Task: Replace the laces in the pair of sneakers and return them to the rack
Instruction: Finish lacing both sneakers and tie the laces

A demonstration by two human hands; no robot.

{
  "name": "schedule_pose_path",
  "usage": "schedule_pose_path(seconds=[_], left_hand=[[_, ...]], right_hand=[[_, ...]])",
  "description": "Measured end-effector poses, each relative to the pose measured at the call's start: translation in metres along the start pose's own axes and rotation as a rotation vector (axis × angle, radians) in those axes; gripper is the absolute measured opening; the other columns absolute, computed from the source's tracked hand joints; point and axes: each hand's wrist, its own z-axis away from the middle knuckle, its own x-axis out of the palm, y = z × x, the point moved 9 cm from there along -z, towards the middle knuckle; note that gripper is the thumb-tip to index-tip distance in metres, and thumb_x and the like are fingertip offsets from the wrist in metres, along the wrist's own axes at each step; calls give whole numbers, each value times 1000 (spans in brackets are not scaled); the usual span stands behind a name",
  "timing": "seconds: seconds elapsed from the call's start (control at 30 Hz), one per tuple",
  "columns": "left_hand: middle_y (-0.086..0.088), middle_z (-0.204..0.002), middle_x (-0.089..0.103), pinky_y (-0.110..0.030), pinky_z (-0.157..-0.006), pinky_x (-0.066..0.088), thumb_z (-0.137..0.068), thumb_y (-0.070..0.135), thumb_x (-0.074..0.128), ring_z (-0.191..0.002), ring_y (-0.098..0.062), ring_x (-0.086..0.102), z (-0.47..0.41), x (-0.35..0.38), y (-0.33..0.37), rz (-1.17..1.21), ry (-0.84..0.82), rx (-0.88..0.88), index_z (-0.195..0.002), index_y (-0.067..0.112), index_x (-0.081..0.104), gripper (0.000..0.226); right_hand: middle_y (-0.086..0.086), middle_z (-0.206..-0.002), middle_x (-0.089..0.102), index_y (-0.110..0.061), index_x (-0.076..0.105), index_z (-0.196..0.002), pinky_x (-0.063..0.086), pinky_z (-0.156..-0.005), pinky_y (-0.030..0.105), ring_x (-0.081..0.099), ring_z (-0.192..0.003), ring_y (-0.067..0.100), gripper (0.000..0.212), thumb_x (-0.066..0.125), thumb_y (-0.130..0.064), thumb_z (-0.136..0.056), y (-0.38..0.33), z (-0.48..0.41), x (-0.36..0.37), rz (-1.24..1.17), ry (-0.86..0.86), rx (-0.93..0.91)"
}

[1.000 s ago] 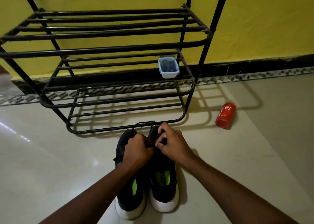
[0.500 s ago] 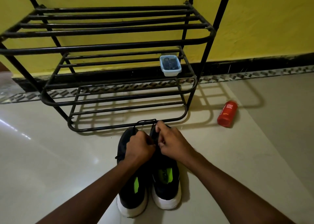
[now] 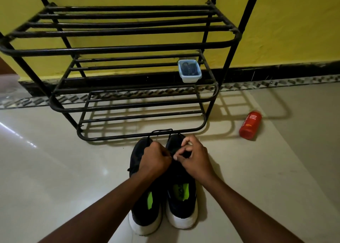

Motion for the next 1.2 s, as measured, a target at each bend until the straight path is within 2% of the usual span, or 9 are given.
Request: schedule_pose_path(seconds=[0.27,0.4,0.53,0.63,0.8,0.97,1.1,1.13,1.2], left_hand=[[-2,-91,70,-24,-64,50,-91,22,68,-78,-9,64,-5,4,-7,17,4,-1,-94,16,73,9],[-5,-102,70,-24,-73,51,-94,9,63,-89,-16,67,-4,5,0,-23,-31,75,-94,17,73,14],[-9,-101,72,-33,-80,57,-92,3,61,-89,-23,69,-3,9,7,-137,-46,157,-91,18,74,20],[-14,-104,67,-37,-78,54,-93,7,54,-91,-30,67,-2,18,12,-231,-114,194,-91,17,59,12],[-19,-102,64,-34,-70,45,-91,6,53,-95,-35,65,-6,18,13,-299,-119,185,-86,13,47,10],[-9,-85,65,-26,-51,43,-95,1,47,-69,-21,62,4,-18,20,-49,77,186,-103,12,38,16],[-10,-79,62,-37,-62,49,-99,-7,33,-64,-22,63,4,-25,24,588,-47,193,-94,19,35,27],[-9,-78,55,-39,-61,45,-100,-6,33,-61,-20,55,3,-23,22,623,-81,206,-94,19,37,26],[-6,-81,53,-39,-61,42,-100,1,41,-66,-20,51,0,-25,27,328,-87,343,-96,17,40,17]], right_hand=[[-12,-77,72,-34,43,-96,48,-63,12,65,-75,-4,47,75,-4,-79,-11,5,3,147,10,-122],[-14,-77,73,-35,47,-103,43,-66,1,65,-76,-11,48,80,-10,-80,-4,9,-1,137,69,-67],[-14,-76,72,-33,50,-104,51,-66,9,66,-69,-8,45,80,-10,-80,0,8,-5,125,100,-42],[-13,-86,72,-30,51,-106,51,-71,10,67,-79,-6,43,79,-9,-80,-1,12,-6,87,81,-57],[-7,-99,49,-25,56,-90,53,-71,24,59,-86,11,26,79,-27,-77,-3,44,-14,179,184,-192],[-11,-103,53,-23,62,-99,54,-80,28,60,-91,5,25,73,-17,-78,11,60,-13,162,153,-198],[-8,-107,53,-20,61,-103,52,-85,30,60,-99,12,26,70,-9,-81,15,63,-10,165,185,-174],[-8,-109,52,-20,61,-104,53,-86,32,60,-101,14,26,69,-9,-82,15,65,-9,177,187,-166],[-7,-110,51,-19,60,-105,53,-86,35,59,-102,18,26,67,-8,-82,16,66,-8,195,195,-161]])
